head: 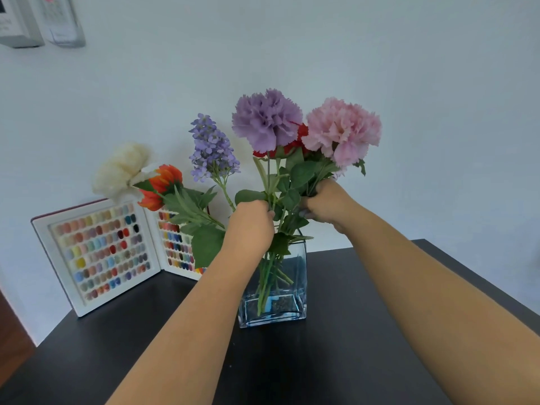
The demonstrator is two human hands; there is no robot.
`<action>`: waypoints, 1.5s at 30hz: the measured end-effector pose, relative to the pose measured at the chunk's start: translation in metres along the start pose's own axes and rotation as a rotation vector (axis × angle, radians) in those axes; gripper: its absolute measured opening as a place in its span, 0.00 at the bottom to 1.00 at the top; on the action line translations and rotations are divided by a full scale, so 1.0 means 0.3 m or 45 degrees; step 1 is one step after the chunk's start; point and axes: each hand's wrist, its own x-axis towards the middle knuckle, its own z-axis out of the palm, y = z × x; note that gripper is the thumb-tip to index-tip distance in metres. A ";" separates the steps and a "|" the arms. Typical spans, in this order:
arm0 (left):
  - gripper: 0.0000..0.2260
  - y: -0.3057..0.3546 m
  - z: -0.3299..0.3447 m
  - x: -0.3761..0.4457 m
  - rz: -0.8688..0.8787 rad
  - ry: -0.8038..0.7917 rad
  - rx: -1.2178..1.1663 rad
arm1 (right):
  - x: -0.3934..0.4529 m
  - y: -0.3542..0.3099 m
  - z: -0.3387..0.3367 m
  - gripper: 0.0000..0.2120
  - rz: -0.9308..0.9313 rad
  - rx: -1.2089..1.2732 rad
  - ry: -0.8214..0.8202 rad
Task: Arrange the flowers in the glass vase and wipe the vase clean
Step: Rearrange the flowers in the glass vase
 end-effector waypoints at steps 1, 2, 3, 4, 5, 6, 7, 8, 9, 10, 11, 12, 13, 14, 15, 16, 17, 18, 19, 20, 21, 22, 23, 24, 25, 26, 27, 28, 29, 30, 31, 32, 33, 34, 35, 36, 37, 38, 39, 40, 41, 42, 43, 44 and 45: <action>0.13 0.000 0.000 -0.003 0.005 0.023 -0.014 | -0.002 0.002 -0.010 0.02 -0.021 0.023 0.013; 0.13 -0.001 -0.001 -0.005 0.010 0.050 -0.031 | -0.003 0.003 -0.020 0.04 -0.039 0.025 0.030; 0.12 -0.003 -0.003 -0.006 0.016 0.077 -0.050 | -0.005 0.002 -0.028 0.06 -0.053 0.016 0.045; 0.12 -0.004 -0.008 -0.006 0.025 0.095 -0.070 | -0.008 -0.002 -0.035 0.07 -0.069 0.009 0.055; 0.12 -0.003 -0.012 -0.002 0.039 0.100 -0.096 | -0.011 -0.009 -0.040 0.08 -0.085 0.004 0.062; 0.11 -0.002 -0.016 0.003 0.057 0.089 -0.133 | -0.015 -0.017 -0.040 0.09 -0.100 0.000 0.062; 0.11 0.001 -0.018 0.011 0.074 0.068 -0.172 | -0.019 -0.025 -0.038 0.09 -0.112 -0.009 0.057; 0.10 0.004 -0.019 0.016 0.082 0.044 -0.200 | -0.022 -0.031 -0.037 0.09 -0.124 -0.021 0.044; 0.10 0.007 -0.020 0.021 0.083 0.026 -0.210 | -0.026 -0.037 -0.038 0.09 -0.138 -0.040 0.031; 0.10 0.006 -0.019 0.026 0.075 0.013 -0.212 | -0.030 -0.044 -0.044 0.09 -0.152 -0.062 0.020; 0.11 0.002 -0.017 0.029 0.062 0.005 -0.213 | -0.034 -0.051 -0.055 0.09 -0.163 -0.084 0.014; 0.12 -0.005 -0.015 0.032 0.043 0.000 -0.211 | -0.036 -0.059 -0.072 0.10 -0.171 -0.099 0.017; 0.13 -0.013 -0.013 0.033 0.024 -0.003 -0.206 | -0.037 -0.068 -0.094 0.10 -0.176 -0.104 0.029; 0.13 -0.022 -0.011 0.033 0.007 -0.003 -0.203 | -0.041 -0.078 -0.117 0.10 -0.178 -0.100 0.047; 0.12 -0.029 -0.010 0.033 -0.006 0.001 -0.210 | -0.045 -0.087 -0.139 0.10 -0.181 -0.096 0.066; 0.11 -0.033 -0.011 0.034 -0.016 0.004 -0.226 | -0.050 -0.096 -0.157 0.10 -0.190 -0.100 0.081; 0.10 -0.035 -0.011 0.035 -0.020 0.005 -0.248 | -0.055 -0.103 -0.170 0.09 -0.204 -0.116 0.091; 0.10 -0.035 -0.011 0.036 -0.022 0.003 -0.266 | -0.060 -0.111 -0.179 0.09 -0.219 -0.139 0.098; 0.09 -0.035 -0.010 0.037 -0.023 0.001 -0.274 | -0.066 -0.117 -0.185 0.09 -0.234 -0.163 0.103; 0.09 -0.037 -0.008 0.038 -0.025 0.000 -0.277 | -0.069 -0.123 -0.193 0.09 -0.251 -0.179 0.108; 0.09 -0.038 -0.007 0.038 -0.027 -0.001 -0.280 | -0.070 -0.128 -0.203 0.09 -0.266 -0.183 0.112; 0.08 -0.039 -0.007 0.037 -0.028 -0.001 -0.288 | -0.069 -0.132 -0.216 0.10 -0.277 -0.171 0.116; 0.07 -0.042 -0.007 0.037 -0.027 -0.002 -0.296 | -0.066 -0.134 -0.229 0.10 -0.279 -0.150 0.121; 0.07 -0.044 -0.008 0.036 -0.026 0.002 -0.303 | -0.062 -0.133 -0.241 0.10 -0.274 -0.127 0.127; 0.07 -0.046 -0.008 0.034 -0.025 0.009 -0.307 | -0.056 -0.129 -0.247 0.10 -0.262 -0.110 0.130; 0.08 -0.047 -0.008 0.032 -0.019 0.014 -0.312 | -0.051 -0.123 -0.246 0.10 -0.239 -0.102 0.126; 0.09 -0.046 -0.007 0.028 -0.012 0.014 -0.323 | -0.049 -0.114 -0.237 0.09 -0.211 -0.101 0.112; 0.09 -0.044 -0.006 0.025 -0.004 0.010 -0.341 | -0.047 -0.102 -0.224 0.09 -0.182 -0.097 0.093; 0.11 -0.041 -0.006 0.021 0.000 0.002 -0.361 | -0.045 -0.089 -0.209 0.09 -0.157 -0.087 0.074; 0.12 -0.037 -0.006 0.018 0.002 -0.005 -0.380 | -0.042 -0.078 -0.194 0.09 -0.140 -0.072 0.057; 0.14 -0.034 -0.006 0.016 0.004 -0.009 -0.395 | -0.040 -0.069 -0.182 0.09 -0.133 -0.059 0.044; 0.15 -0.032 -0.008 0.014 0.005 -0.007 -0.410 | -0.039 -0.063 -0.170 0.09 -0.134 -0.048 0.037; 0.16 -0.031 -0.011 0.013 0.003 0.001 -0.426 | -0.036 -0.062 -0.162 0.09 -0.136 -0.041 0.035; 0.16 -0.031 -0.016 0.013 0.003 0.016 -0.438 | -0.032 -0.063 -0.155 0.08 -0.136 -0.040 0.035; 0.15 -0.031 -0.022 0.011 0.005 0.041 -0.435 | -0.028 -0.064 -0.146 0.08 -0.132 -0.044 0.035; 0.14 -0.030 -0.029 0.009 0.013 0.084 -0.417 | -0.025 -0.067 -0.135 0.08 -0.121 -0.046 0.033; 0.14 -0.028 -0.036 0.006 0.020 0.139 -0.401 | -0.022 -0.068 -0.122 0.08 -0.105 -0.044 0.028; 0.15 -0.025 -0.041 0.002 0.023 0.198 -0.399 | -0.020 -0.070 -0.108 0.08 -0.092 -0.038 0.022; 0.17 -0.022 -0.044 -0.004 0.021 0.253 -0.412 | -0.017 -0.070 -0.094 0.08 -0.085 -0.036 0.016; 0.19 -0.017 -0.045 -0.011 0.014 0.298 -0.436 | -0.013 -0.070 -0.082 0.08 -0.085 -0.041 0.015; 0.21 -0.012 -0.045 -0.019 0.001 0.334 -0.474 | -0.009 -0.070 -0.070 0.08 -0.093 -0.054 0.020; 0.24 -0.008 -0.046 -0.028 -0.012 0.365 -0.536 | -0.005 -0.070 -0.060 0.08 -0.106 -0.073 0.033; 0.28 -0.003 -0.045 -0.039 -0.017 0.397 -0.617 | -0.002 -0.071 -0.053 0.09 -0.123 -0.089 0.046; 0.33 0.002 -0.045 -0.051 -0.009 0.439 -0.699 | -0.001 -0.073 -0.046 0.09 -0.139 -0.097 0.052; 0.36 0.009 -0.045 -0.065 0.011 0.495 -0.766 | -0.002 -0.074 -0.040 0.09 -0.154 -0.093 0.051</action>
